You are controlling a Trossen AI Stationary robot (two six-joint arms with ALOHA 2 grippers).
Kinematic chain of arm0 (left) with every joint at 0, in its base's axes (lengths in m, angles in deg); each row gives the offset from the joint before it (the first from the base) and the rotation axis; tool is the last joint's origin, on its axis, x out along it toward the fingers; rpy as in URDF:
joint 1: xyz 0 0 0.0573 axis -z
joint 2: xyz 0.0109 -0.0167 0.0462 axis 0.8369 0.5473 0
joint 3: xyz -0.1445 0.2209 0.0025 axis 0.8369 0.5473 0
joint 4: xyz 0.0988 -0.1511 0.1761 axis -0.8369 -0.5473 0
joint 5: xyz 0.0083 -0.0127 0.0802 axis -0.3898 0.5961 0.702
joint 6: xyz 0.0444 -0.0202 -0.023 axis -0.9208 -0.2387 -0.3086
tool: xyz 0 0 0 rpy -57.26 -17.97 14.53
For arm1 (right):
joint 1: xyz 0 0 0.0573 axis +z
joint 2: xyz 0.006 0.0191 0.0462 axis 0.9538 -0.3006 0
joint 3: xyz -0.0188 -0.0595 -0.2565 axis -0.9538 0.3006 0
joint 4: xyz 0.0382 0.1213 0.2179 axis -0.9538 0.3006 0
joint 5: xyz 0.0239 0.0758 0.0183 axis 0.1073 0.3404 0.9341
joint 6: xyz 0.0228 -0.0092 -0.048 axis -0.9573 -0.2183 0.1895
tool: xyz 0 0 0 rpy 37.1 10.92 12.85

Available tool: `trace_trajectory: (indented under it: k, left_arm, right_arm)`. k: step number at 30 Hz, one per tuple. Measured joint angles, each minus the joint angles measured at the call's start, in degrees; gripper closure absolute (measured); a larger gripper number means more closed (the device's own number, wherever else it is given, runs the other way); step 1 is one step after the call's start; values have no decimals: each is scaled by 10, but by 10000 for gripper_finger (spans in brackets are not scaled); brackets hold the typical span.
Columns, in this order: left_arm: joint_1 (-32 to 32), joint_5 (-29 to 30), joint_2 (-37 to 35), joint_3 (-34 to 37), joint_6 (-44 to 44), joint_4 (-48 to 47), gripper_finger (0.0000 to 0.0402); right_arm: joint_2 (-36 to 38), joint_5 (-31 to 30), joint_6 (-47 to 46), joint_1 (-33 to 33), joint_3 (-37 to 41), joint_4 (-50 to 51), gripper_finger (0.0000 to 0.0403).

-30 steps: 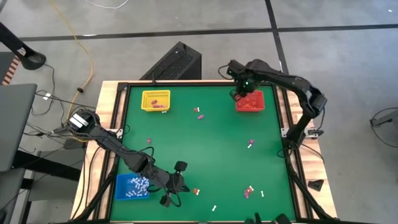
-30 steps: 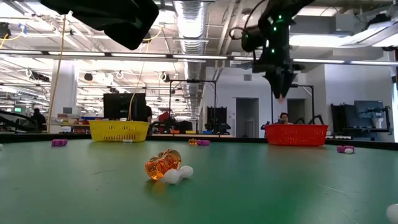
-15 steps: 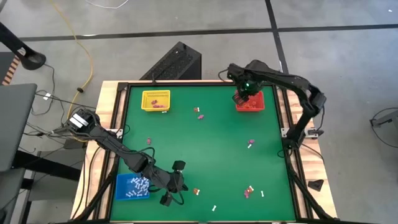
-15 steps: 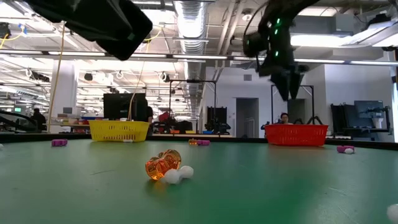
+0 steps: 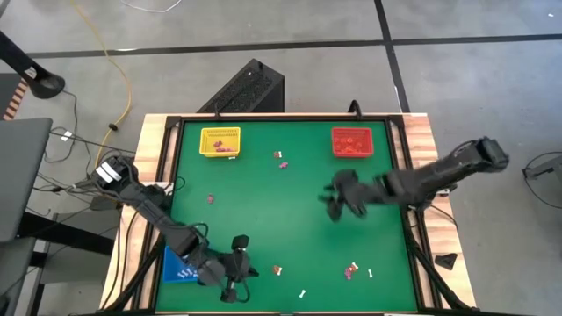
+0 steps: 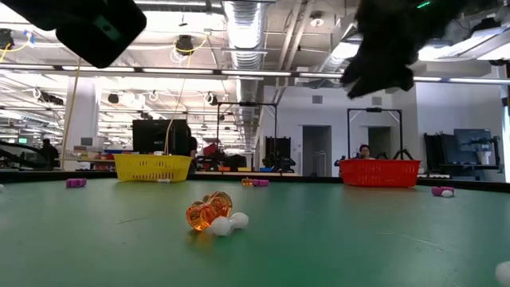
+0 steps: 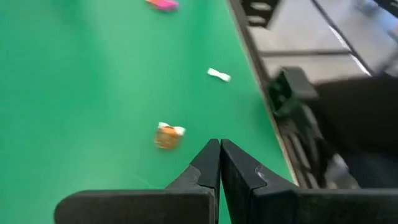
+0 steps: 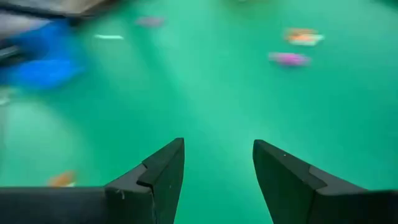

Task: Sort Halloween decoration
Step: Put the white bone toy into the blue bin

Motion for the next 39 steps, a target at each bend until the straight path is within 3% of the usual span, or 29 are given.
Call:
trace_trajectory:
  k: [4, 7, 9, 11, 15, 19, 21, 24, 30, 34, 39]
  left_arm:
    - [14, 96, 3, 0, 44, -1, 401]
    - [25, 159, 7, 1, 84, 1, 401]
    - [23, 171, 14, 1, 111, 18, 401]
    - [24, 164, 25, 1, 116, 38, 401]
    - [20, 106, 93, -2, 73, 183, 401]
    - [4, 20, 195, -76, -12, 266, 401]
    - [-9, -26, 245, -143, -58, 245, 398]
    - [-29, -77, 307, -257, -124, 141, 383]
    - [-65, -94, 361, -461, -185, -82, 334]
    - [-81, -136, 362, -500, -178, -181, 305]
    - [-94, -172, 373, -499, -149, -197, 287]
  right_arm:
    - [15, -80, 32, 129, 80, -216, 182]
    - [14, -143, 101, 206, 91, -292, 182]
    - [22, -154, 148, 241, 81, -302, 182]
    - [36, -160, 174, 268, 61, -311, 182]
    - [42, -164, 216, 325, 48, -308, 182]
    - [43, -193, 252, 371, 47, -305, 182]
    - [46, -221, 268, 384, 47, -305, 182]
    - [52, -251, 283, 396, 47, -303, 182]
    - [54, -262, 295, 400, 47, -291, 182]
    - [54, -263, 314, 390, 47, -296, 182]
    - [54, -264, 314, 375, 47, -294, 182]
